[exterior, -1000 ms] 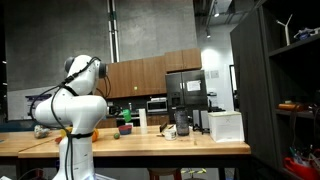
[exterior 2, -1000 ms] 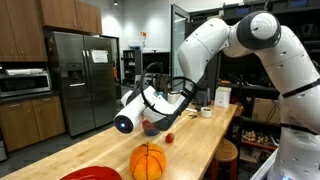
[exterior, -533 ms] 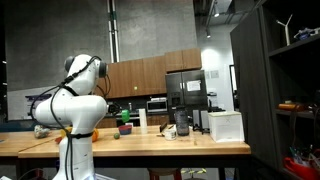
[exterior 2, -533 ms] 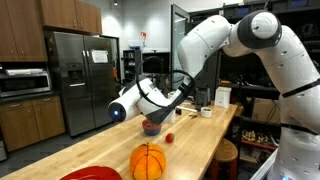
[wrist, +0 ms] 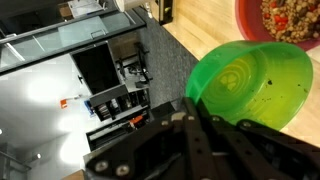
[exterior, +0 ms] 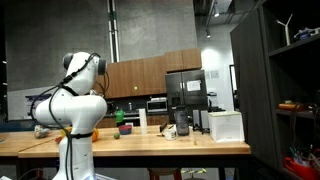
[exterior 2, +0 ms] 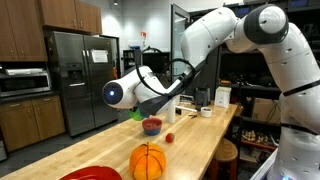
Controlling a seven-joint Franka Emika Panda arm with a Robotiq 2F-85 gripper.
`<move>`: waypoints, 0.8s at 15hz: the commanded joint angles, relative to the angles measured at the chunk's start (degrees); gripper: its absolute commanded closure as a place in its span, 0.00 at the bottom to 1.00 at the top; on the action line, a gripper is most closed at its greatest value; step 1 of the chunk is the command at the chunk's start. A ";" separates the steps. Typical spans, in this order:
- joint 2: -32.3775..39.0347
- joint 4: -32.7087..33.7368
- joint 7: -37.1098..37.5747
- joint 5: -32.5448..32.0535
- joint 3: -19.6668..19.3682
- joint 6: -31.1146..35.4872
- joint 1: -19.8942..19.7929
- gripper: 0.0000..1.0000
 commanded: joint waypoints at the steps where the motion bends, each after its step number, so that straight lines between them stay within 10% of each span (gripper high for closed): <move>1: -2.48 -0.57 0.73 4.29 0.70 7.25 -2.09 0.99; 12: -2.79 -2.25 -4.37 27.50 -2.88 37.96 -10.49 0.99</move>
